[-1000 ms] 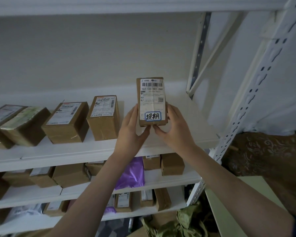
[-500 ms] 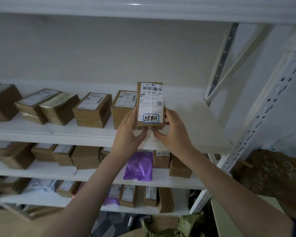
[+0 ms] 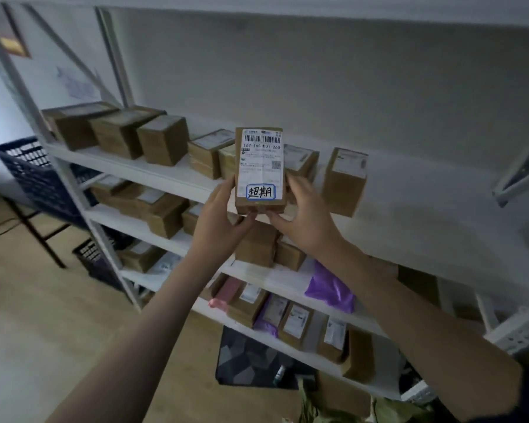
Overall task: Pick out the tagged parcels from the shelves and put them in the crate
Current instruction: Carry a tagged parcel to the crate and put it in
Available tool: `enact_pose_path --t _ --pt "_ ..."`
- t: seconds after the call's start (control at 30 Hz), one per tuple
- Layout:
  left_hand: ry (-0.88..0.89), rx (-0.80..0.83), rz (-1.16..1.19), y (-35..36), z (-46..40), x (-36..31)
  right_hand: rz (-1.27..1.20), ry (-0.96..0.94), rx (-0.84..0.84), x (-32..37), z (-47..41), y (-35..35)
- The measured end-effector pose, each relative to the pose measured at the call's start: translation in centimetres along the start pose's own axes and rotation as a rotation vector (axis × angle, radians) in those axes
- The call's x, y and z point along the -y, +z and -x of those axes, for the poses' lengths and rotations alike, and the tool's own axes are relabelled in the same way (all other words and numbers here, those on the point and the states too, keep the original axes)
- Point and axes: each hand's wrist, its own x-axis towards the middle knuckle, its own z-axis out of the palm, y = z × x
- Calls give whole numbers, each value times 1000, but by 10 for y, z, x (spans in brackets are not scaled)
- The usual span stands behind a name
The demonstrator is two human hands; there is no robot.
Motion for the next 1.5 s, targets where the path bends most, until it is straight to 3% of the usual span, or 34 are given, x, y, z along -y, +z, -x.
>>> enact_pose_path --t 0.23,0.77,1.5 --pt "-123 13 -114 -122 31 86 -102 58 209 75 -30 135" --pt "-352 -72 -264 -333 72 273 -98 -42 416 204 -97 397" --pt "-506 -177 -417 -555 -50 597 -165 -195 605 283 -356 759"
